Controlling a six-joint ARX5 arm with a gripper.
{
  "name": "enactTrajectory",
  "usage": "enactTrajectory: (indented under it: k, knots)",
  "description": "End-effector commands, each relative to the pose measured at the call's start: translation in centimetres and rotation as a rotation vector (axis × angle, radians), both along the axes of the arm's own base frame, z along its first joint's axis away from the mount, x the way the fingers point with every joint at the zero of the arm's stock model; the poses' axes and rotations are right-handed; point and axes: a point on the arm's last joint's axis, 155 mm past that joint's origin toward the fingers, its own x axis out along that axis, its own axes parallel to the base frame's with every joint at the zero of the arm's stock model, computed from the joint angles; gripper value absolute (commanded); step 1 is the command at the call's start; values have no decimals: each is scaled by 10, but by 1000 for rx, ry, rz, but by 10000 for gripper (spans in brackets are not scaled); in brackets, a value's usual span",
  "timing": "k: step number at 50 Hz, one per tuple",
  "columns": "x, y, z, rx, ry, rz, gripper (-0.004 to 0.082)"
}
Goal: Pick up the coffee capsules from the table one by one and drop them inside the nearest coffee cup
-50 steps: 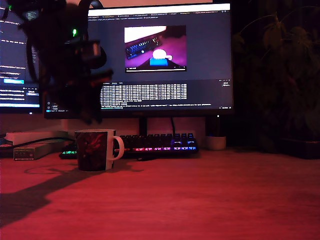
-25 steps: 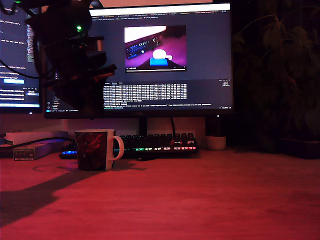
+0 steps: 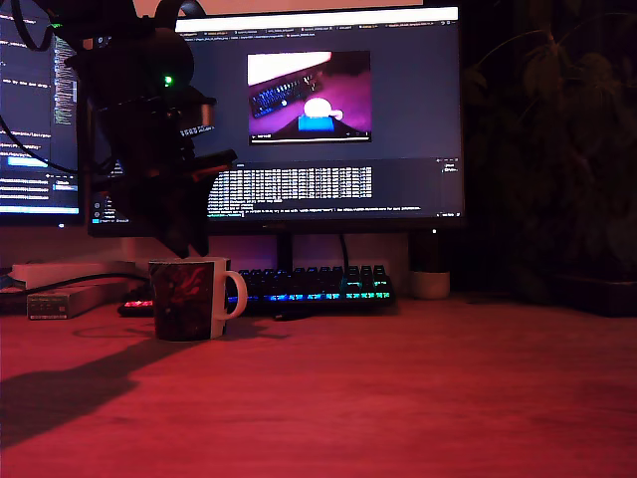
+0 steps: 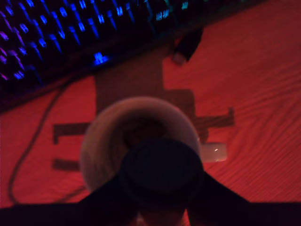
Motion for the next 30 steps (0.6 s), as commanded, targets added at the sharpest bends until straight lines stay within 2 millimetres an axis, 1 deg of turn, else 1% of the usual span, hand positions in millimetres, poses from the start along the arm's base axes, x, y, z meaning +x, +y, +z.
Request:
enactTrajectory:
  k: [1,17,24,26,30]
  knots:
    - [1,2,-8,9,13,0,161]
    - [0,2,-8,10,15,1,161]
    - [0,2,-8,11,15,2,175]
    - [1,2,-8,10,14,2,222]
    - [2,2,-7,11,7,4,405]
